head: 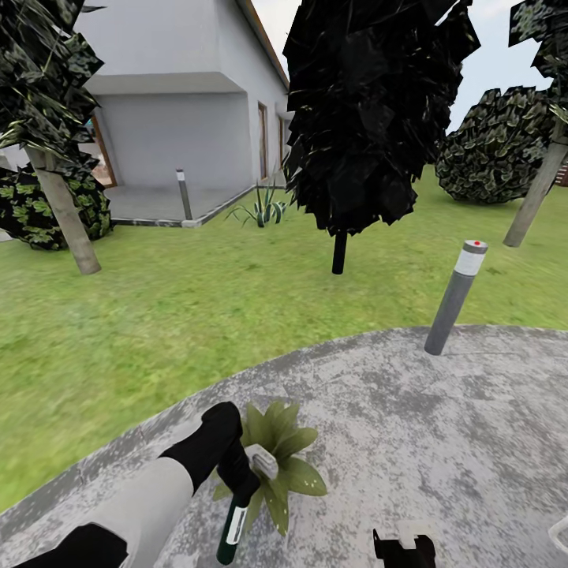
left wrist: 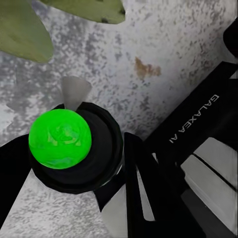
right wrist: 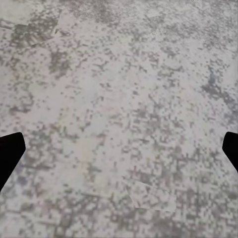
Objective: Pick up the pesticide atomizer in the garden and spray insectifuge to fully cover both potted plants in the garden.
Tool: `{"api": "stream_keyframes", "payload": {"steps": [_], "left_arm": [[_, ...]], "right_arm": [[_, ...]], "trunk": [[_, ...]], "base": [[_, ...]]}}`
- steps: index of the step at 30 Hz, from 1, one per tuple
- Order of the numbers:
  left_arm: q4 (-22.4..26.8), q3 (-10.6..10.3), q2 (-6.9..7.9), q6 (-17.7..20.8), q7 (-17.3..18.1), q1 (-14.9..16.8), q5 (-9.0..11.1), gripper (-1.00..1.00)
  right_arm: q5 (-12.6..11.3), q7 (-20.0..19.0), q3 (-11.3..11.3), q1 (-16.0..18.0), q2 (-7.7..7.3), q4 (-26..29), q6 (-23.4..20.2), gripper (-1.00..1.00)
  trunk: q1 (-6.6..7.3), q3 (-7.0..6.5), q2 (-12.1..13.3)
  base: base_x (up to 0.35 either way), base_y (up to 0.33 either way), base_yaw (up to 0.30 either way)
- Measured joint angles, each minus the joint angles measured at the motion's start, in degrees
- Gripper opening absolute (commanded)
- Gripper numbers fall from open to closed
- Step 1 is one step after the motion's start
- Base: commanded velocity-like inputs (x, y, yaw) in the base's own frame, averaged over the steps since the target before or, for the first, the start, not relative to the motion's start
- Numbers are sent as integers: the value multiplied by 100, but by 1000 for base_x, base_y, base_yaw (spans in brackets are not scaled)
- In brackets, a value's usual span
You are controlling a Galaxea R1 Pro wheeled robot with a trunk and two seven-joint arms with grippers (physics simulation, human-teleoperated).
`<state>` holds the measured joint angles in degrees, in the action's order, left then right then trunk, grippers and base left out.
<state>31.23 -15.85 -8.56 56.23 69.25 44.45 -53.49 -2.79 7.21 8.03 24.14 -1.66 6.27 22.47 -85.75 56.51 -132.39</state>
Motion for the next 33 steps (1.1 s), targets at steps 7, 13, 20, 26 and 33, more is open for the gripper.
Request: {"api": "stream_keyframes", "payload": {"steps": [7, 13, 20, 26, 33], "left_arm": [[90, -20, -85, 61, 68, 115, 10, -100], [78, -26, -98, 24, 738, 469, -39, -100], [2, -425, -73, 1, 808, 382, -52, -100], [-4, -612, -49, -4, 806, 182, -58, -100], [46, -604, -4, 32, 773, 46, -77, -100]], "right_arm": [[0, 0, 0, 0, 0, 0, 2, 100], [0, 0, 0, 0, 0, 0, 1, 100], [0, 0, 0, 0, -1, 0, 0, 100], [0, 0, 0, 0, -8, 0, 1, 100], [0, 0, 0, 0, -8, 0, 5, 100]], "trunk": [[0, 0, 0], [0, 0, 0], [0, 0, 0], [0, 0, 0], [0, 0, 0]], "base": [[2, 0, 0], [0, 0, 0], [0, 0, 0], [0, 0, 0], [0, 0, 0]]}}
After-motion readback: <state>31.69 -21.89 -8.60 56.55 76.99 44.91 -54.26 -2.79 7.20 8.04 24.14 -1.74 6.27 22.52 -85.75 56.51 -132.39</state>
